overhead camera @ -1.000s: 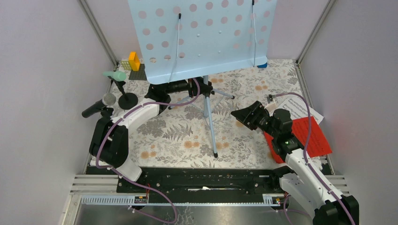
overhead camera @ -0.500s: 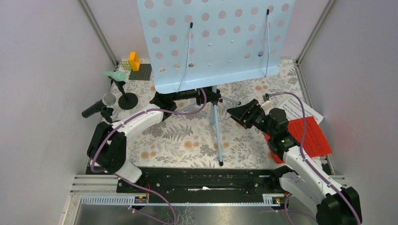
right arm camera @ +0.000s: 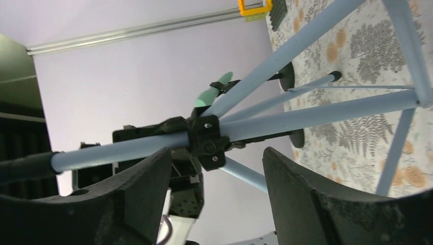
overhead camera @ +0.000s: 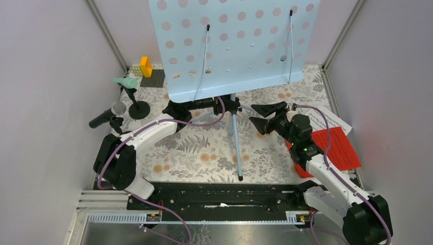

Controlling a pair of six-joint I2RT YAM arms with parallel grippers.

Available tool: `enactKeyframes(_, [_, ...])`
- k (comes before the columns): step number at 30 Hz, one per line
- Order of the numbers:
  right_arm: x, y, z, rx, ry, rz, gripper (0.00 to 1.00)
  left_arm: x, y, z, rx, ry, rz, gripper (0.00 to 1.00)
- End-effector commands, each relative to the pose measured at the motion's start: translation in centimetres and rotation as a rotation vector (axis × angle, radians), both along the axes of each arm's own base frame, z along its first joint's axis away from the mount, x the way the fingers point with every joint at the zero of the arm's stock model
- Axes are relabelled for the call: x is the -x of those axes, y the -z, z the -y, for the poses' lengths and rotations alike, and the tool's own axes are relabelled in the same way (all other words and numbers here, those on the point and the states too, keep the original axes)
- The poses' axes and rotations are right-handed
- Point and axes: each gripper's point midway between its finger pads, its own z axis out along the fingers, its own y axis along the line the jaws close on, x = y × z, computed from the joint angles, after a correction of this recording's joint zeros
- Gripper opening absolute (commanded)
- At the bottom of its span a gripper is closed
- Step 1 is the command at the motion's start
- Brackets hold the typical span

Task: Pack up the instrument practice props

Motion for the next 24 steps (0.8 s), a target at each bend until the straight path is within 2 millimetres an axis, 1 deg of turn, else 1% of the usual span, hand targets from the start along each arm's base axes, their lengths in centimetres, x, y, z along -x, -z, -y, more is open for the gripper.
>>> enactKeyframes(1, [-1.2, -3.9, -0.8, -0.151, -0.001, -0.051, 0.74, 2.4, 3.2, 0.5, -0.092, 0.061, -0.127, 0.0])
enactKeyframes(5, [-1.7, -4.1, -2.0, -0.172, -0.059, -0.102, 0.75, 2.3, 3.7, 0.7, -0.103, 0.055, -0.134, 0.0])
enactKeyframes(7, [-1.9, -4.2, -2.4, -0.184, -0.077, -0.109, 0.73, 2.4, 4.0, 0.9, -0.111, 0.055, -0.131, 0.0])
enactKeyframes(15, [-2.1, -3.9, -3.2, -0.195, -0.112, -0.113, 0.53, 2.4, 4.1, 1.0, -0.122, 0.045, -0.123, 0.0])
enactKeyframes(20, [-1.7, -3.9, -4.3, -0.204, -0.163, -0.1, 0.43, 2.5, 4.4, 1.1, -0.127, 0.044, -0.129, 0.0])
enactKeyframes(24, [-1.3, -3.5, -5.0, -0.201, -0.186, -0.108, 0.36, 2.5, 4.3, 1.1, -0.128, 0.04, -0.129, 0.0])
